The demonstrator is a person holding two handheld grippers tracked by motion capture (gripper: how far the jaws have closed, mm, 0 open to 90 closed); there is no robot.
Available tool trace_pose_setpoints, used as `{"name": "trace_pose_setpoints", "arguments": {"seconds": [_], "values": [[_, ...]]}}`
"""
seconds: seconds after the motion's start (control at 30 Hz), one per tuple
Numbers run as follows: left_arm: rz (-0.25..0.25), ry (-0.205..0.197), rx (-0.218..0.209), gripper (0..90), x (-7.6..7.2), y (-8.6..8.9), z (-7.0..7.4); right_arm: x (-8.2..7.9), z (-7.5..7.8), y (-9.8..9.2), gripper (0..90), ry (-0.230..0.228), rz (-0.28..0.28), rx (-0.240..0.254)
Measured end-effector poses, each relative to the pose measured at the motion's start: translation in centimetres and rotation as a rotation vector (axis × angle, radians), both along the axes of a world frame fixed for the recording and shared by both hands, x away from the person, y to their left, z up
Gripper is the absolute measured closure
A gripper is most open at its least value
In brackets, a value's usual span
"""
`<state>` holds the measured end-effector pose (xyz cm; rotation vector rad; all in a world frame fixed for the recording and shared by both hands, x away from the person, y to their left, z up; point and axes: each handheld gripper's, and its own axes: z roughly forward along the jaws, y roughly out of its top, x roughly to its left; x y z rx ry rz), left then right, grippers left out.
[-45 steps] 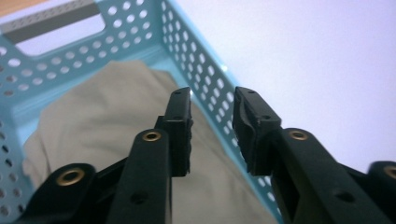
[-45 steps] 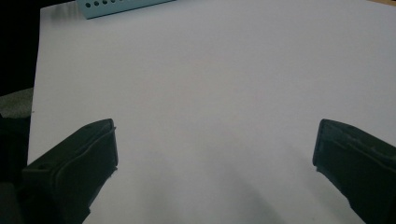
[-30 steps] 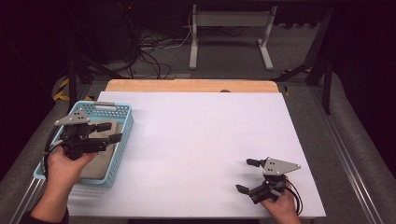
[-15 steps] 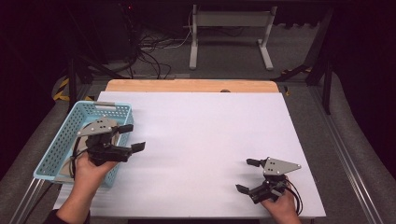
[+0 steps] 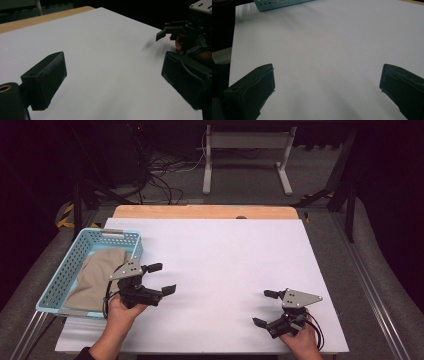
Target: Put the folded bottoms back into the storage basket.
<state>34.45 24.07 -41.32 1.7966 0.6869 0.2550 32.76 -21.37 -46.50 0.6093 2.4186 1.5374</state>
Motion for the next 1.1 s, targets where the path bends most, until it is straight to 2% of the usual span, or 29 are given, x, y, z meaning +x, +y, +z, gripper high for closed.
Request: {"name": "trace_pose_setpoints", "arguments": {"seconds": [0.13,0.17,0.23,0.37,0.4,0.43,0.5,0.53,0.57,0.6,0.77,0.93,0.97,1.1], "values": [[-0.007,-0.007,0.007,6.3,-0.1,-1.2,-1.6,0.0,0.0,0.0,0.6,0.000,0.001,-0.001],[-0.007,-0.007,0.007,6.3,-0.1,-1.2,-1.6,0.0,0.0,0.0,0.6,0.000,0.001,-0.001],[-0.016,-0.014,0.006,6.1,-0.2,-1.8,-2.7,0.0,0.0,0.0,0.6,-0.001,0.002,-0.002],[-0.029,-0.009,0.005,6.1,-0.2,-2.2,-3.6,0.0,0.0,0.1,0.6,-0.003,0.002,-0.006],[-0.041,-0.016,0.024,6.0,-0.3,-2.5,-4.3,0.0,0.0,0.1,0.6,-0.003,0.002,-0.006],[-0.041,-0.016,0.024,6.0,-0.3,-2.5,-4.3,0.0,0.0,0.1,0.6,-0.003,0.002,-0.006],[-0.049,-0.007,0.069,5.8,-0.3,-2.9,-5.2,0.0,0.0,0.1,0.6,-0.003,0.001,-0.007],[-0.049,0.011,0.070,5.3,-0.3,-3.1,-5.3,0.0,0.0,0.1,0.6,-0.003,0.001,-0.007],[-0.049,0.011,0.070,4.8,-0.3,-3.1,-5.3,0.0,0.0,0.1,0.6,-0.003,0.001,-0.007],[-0.054,-0.005,0.074,4.0,-0.5,-3.2,-5.2,0.0,0.0,0.1,0.6,-0.004,0.002,-0.009],[-0.073,-0.009,0.090,3.4,-0.6,-3.5,-5.3,-0.1,0.0,0.1,0.6,-0.004,0.003,-0.008],[-0.091,-0.003,0.080,2.2,-0.7,-3.6,-5.3,-0.1,0.0,0.1,0.6,-0.005,0.004,-0.008],[-0.103,-0.006,0.061,2.2,-0.7,-3.6,-5.2,-0.1,0.0,0.1,0.6,-0.004,0.005,-0.008],[-0.124,0.006,0.039,0.0,-0.7,-3.7,-5.1,-0.1,0.0,0.1,0.6,-0.004,0.005,-0.008]]}}
